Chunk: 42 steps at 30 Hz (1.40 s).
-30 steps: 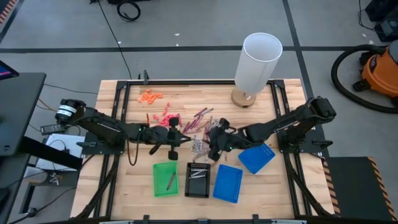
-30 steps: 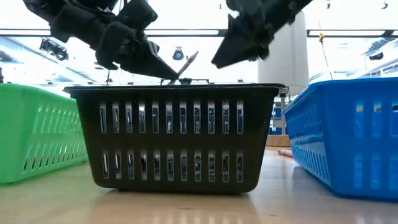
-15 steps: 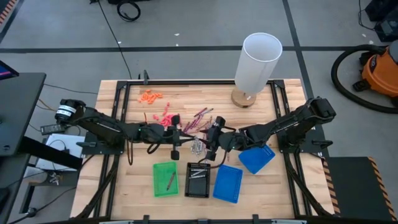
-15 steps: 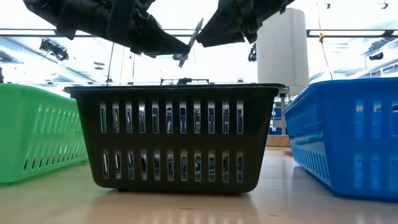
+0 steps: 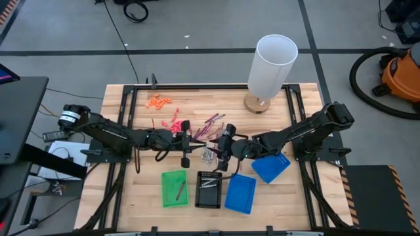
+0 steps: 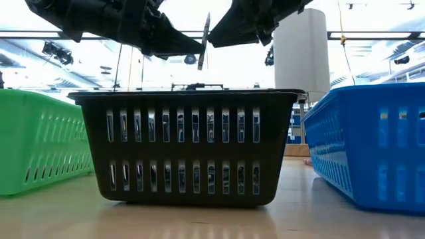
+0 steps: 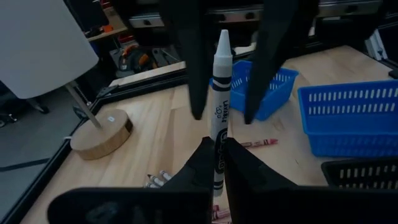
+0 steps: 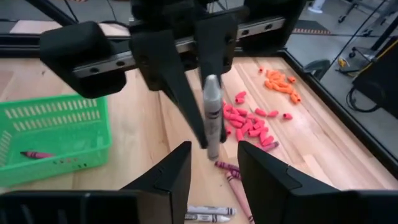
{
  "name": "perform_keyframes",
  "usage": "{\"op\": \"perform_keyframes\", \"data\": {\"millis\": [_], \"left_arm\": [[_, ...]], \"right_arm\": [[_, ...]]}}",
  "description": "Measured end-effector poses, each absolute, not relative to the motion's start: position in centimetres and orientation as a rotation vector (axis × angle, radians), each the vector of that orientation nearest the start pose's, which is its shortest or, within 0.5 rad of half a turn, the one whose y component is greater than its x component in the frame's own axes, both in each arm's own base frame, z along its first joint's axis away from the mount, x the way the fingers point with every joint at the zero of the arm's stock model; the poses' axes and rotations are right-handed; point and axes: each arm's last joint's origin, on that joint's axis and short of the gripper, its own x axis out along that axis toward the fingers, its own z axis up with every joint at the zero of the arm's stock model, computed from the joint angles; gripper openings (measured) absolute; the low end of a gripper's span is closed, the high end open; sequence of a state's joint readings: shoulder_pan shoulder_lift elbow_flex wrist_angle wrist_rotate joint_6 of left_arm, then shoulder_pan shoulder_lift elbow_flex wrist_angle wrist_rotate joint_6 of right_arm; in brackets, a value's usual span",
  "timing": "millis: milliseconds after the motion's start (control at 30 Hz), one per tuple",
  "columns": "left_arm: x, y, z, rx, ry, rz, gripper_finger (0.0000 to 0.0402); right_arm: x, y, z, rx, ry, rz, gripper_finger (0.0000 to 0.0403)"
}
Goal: Sort crayons
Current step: Put the white crayon into the left blue basket
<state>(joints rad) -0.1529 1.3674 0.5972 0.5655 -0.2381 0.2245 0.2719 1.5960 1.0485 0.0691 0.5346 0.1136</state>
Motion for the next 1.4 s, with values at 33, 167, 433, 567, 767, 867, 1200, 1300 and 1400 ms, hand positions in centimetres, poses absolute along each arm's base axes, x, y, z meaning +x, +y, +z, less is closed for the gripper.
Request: {"op": "perform_keyframes", "data": {"millis": [33, 167, 433, 567, 767, 867, 1200, 1300, 1400], "left_arm": [[27.6, -3.5, 21.5, 0.263, 0.210, 0.063, 0.0018], [27.6, -3.4, 21.5, 0.263, 0.209, 0.067, 0.0018], [27.7, -3.5, 21.8, 0.263, 0.183, 0.069, 0.0018], [27.7, -3.5, 21.8, 0.264, 0.181, 0.069, 0.0018], [27.7, -3.5, 22.0, 0.261, 0.163, 0.071, 0.0020], [27.7, -3.5, 22.1, 0.259, 0.152, 0.072, 0.0031], [27.7, -3.4, 21.7, 0.255, 0.193, 0.076, 0.0103], [27.6, -3.4, 21.4, 0.241, 0.218, 0.079, 0.0132], [27.5, -3.4, 21.0, 0.243, 0.261, 0.075, 0.0156]], "right_arm": [[34.0, 8.0, 24.9, -0.081, 0.422, -0.281, 0.0138], [34.1, 8.0, 25.2, -0.095, 0.398, -0.290, 0.0137], [34.7, 8.0, 25.9, -0.104, 0.315, -0.251, 0.0137], [34.7, 8.0, 26.0, -0.120, 0.303, -0.248, 0.0134], [34.7, 7.9, 26.0, -0.121, 0.304, -0.253, 0.0102], [34.8, 7.7, 26.0, -0.114, 0.305, -0.261, 0.0072], [34.7, 7.2, 25.7, -0.087, 0.336, -0.282, 0.0034], [34.4, 7.2, 25.8, -0.035, 0.350, -0.280, 0.0044], [34.0, 7.3, 25.8, 0.070, 0.381, -0.242, 0.0046]]}}
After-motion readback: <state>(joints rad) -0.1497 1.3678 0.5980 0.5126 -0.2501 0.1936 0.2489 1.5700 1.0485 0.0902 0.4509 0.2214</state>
